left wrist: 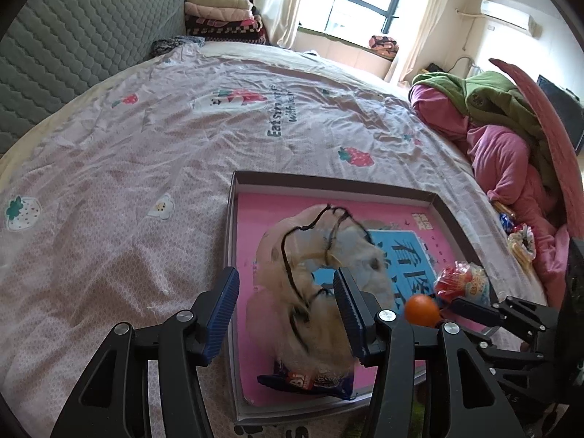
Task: Organize objects
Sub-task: 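Lower and release the scrunchie into the box while right tool releases the orange there, then withdraw both open tools from the box back toward the remaining objects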
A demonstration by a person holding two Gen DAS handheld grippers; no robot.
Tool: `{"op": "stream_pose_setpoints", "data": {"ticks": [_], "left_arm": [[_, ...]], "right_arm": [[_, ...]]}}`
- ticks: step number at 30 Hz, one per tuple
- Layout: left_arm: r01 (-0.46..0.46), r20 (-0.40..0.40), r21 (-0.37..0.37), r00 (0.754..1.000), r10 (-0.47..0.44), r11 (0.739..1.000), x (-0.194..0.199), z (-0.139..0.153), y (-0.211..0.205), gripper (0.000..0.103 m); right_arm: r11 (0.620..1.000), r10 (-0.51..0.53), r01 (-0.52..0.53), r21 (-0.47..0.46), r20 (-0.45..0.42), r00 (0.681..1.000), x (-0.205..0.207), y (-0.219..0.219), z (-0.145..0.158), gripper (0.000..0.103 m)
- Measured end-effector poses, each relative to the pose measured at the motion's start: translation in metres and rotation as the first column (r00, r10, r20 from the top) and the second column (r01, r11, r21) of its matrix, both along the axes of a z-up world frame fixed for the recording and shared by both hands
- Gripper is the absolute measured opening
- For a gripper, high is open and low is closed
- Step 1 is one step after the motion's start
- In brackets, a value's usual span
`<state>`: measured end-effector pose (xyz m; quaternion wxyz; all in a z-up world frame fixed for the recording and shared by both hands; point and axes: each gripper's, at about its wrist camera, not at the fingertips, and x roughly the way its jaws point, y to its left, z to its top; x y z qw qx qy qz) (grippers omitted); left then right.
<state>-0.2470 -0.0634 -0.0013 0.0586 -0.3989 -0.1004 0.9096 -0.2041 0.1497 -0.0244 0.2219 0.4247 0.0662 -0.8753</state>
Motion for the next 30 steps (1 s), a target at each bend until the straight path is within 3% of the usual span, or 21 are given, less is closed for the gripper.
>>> {"op": "stream_pose_setpoints", "data": {"ticks": [18, 30], "left_arm": [[0.006, -0.055, -0.012, 0.998, -0.006, 1.0, 0.01, 0.016, 0.004, 0.056], [0.045, -0.096, -0.067, 0.994, -0.051, 0.997, 0.026, 0.023, 0.025, 0.056]], "right_arm": [[1.0, -0.004, 0.004, -0.004, -0.013, 1.0, 0.003, 0.0, 0.004, 0.034], [0.999, -0.018, 0.015, -0.043, -0.056, 0.998, 0.006, 0.005, 0.017, 0.034]]}}
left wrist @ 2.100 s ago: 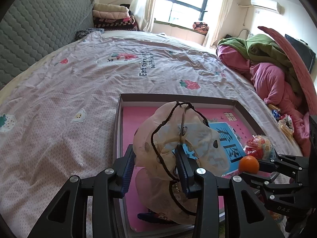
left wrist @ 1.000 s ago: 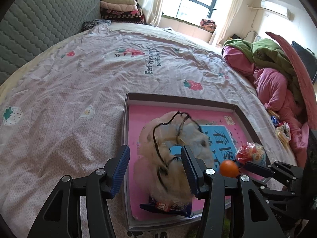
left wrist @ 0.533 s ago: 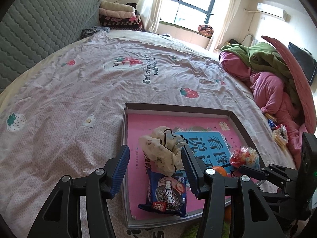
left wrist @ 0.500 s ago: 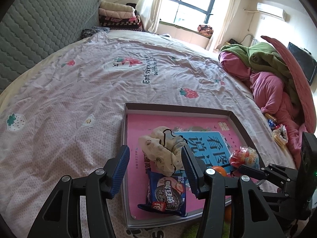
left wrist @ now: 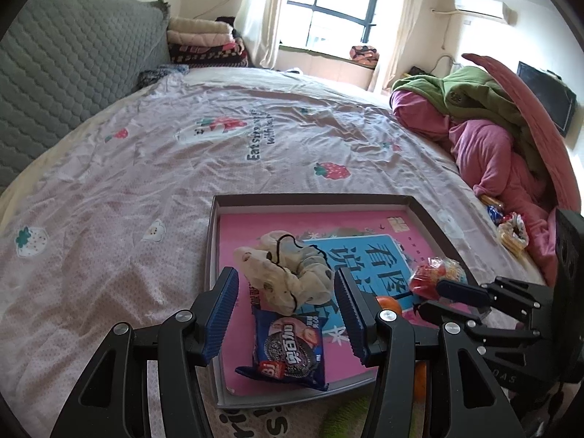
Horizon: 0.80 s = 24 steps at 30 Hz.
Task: Organize objects
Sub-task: 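Withdraw both open tools from the box back toward the remaining objects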
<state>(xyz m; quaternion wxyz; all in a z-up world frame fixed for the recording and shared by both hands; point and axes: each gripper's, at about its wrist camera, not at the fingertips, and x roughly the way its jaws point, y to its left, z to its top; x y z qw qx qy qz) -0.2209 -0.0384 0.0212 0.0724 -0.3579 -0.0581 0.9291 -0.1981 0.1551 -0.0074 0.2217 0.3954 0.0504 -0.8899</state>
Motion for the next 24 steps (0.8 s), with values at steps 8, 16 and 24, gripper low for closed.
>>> {"op": "stream_pose_setpoints", "data": {"ticks": [8, 16, 24], "left_arm": [[0.021, -0.04, -0.041, 0.999, -0.023, 0.999, 0.02, 0.008, 0.015, 0.063], [0.003, -0.056, -0.043, 0.998, -0.006, 0.999, 0.035, 0.016, 0.018, 0.063], [-0.026, -0.085, -0.015, 0.996, 0.024, 1.0, 0.054, 0.02, 0.02, 0.065]], "right_arm": [[1.0, -0.001, 0.0, -0.013, -0.014, 1.0, 0.003, 0.004, 0.007, 0.034], [0.999, -0.006, 0.004, -0.039, -0.04, 0.999, 0.009, 0.009, 0.018, 0.035], [0.999, -0.016, 0.013, -0.038, -0.058, 0.998, 0.016, 0.011, 0.02, 0.039]]}}
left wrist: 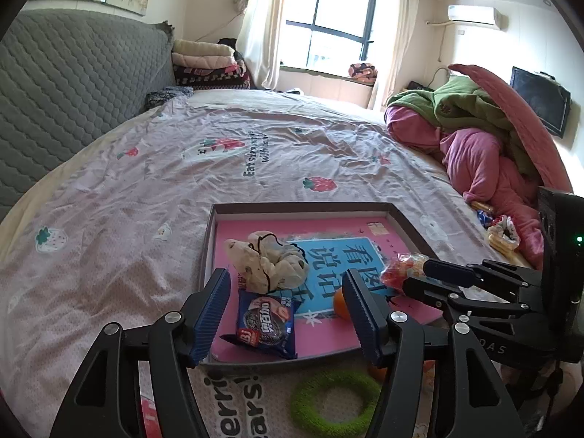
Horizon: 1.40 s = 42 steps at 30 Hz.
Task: Organize objects
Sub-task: 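Withdraw both open tools from the box back toward the remaining objects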
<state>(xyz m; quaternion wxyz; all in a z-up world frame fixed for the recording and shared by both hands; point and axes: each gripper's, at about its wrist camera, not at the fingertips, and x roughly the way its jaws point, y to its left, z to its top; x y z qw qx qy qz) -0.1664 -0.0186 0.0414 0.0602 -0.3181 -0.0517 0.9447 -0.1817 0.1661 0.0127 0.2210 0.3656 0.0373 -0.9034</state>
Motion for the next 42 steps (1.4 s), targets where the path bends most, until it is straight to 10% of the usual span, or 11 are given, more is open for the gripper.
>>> {"op": "stream_pose_setpoints", "data": {"ticks": [42], "left_arm": [[0.016, 0.036, -0.028, 0.999, -0.015, 0.999, 0.039, -0.015, 0.017, 0.066]], "right_arm": [[0.998, -0.044, 0.052, 0.045, -0.169, 0.985, 0.048, 0.013, 0.018, 0.049]]}}
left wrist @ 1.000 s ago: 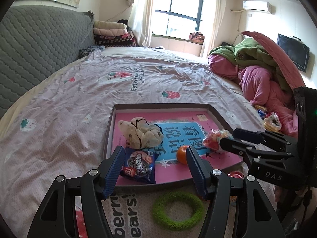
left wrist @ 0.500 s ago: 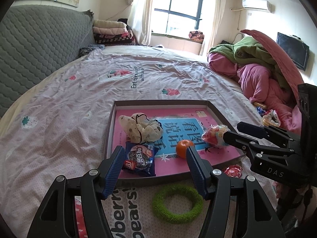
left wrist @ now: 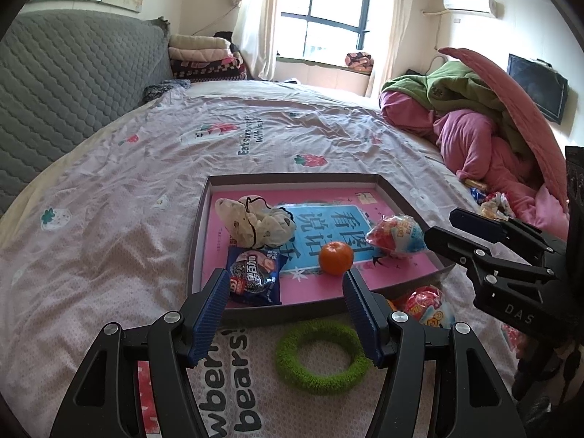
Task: Organize objects
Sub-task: 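Withdraw both open tools from the box back toward the remaining objects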
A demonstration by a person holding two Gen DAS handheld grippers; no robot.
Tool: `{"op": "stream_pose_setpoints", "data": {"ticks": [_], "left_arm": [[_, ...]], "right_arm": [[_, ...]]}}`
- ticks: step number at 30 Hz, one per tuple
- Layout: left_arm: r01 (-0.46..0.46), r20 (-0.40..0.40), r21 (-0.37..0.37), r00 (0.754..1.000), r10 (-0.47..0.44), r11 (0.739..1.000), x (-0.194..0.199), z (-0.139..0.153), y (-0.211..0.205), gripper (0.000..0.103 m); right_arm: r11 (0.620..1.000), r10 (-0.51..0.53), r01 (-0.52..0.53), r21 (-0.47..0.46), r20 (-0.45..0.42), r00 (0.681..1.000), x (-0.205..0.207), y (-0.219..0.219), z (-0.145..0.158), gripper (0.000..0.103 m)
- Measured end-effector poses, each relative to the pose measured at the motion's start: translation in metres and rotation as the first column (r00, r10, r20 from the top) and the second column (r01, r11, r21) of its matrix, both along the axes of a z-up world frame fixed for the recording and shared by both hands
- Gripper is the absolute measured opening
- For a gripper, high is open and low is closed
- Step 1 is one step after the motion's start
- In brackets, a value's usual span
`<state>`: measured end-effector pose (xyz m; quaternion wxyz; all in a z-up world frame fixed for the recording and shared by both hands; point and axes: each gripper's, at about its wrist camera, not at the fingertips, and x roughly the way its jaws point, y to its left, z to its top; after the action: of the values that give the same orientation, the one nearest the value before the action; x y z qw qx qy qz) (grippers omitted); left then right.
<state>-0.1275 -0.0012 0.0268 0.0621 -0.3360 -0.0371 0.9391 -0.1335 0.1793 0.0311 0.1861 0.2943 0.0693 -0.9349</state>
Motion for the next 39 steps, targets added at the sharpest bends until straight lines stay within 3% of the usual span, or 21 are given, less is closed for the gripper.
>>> {"op": "stream_pose_setpoints", "data": {"ticks": [39], "left_arm": [[0.02, 0.05, -0.015, 0.999, -0.019, 1.0, 0.029, -0.021, 0.012, 0.066]], "right_arm": [[0.999, 0.032, -0.032, -0.014, -0.003, 0.999, 0.049, 0.003, -0.015, 0.051]]}}
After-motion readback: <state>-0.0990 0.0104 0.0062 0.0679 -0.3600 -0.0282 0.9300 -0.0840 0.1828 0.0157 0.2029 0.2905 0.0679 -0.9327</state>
